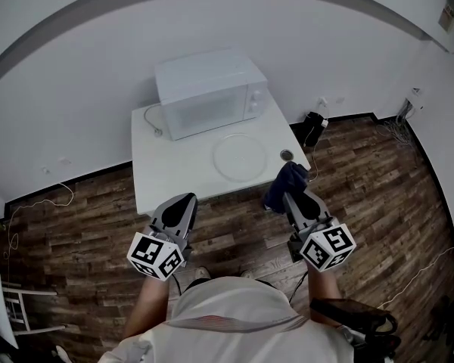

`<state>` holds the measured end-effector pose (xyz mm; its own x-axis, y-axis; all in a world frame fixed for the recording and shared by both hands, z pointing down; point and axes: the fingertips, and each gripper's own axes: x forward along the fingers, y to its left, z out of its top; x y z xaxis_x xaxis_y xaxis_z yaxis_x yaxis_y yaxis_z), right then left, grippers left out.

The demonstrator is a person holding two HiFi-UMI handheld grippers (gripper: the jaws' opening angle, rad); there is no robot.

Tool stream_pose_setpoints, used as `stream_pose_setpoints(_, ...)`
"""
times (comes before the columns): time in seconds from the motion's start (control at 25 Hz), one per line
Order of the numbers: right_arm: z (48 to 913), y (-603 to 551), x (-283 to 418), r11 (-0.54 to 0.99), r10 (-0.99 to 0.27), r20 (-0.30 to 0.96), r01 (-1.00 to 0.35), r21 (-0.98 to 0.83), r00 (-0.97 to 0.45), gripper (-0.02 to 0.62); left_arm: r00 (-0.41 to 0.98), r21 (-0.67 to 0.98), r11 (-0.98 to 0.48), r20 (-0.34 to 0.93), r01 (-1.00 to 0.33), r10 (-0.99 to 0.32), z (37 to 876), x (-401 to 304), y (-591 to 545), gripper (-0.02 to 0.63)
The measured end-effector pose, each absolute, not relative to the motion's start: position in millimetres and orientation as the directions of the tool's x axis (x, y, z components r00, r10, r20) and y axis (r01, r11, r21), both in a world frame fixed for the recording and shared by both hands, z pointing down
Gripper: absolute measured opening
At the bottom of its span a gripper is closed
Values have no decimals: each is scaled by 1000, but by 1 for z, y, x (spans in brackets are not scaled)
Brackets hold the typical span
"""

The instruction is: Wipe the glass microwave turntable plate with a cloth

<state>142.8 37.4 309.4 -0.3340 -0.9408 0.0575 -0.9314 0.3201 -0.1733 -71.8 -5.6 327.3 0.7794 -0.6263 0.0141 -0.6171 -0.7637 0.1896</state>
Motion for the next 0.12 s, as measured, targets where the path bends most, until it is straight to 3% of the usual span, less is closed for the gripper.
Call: stream_pose_setpoints(0.12,312,40,140,317,-942,61,-934,-164,-331,63,783,192,-767,11,-612,-622,329,-73,-4,9)
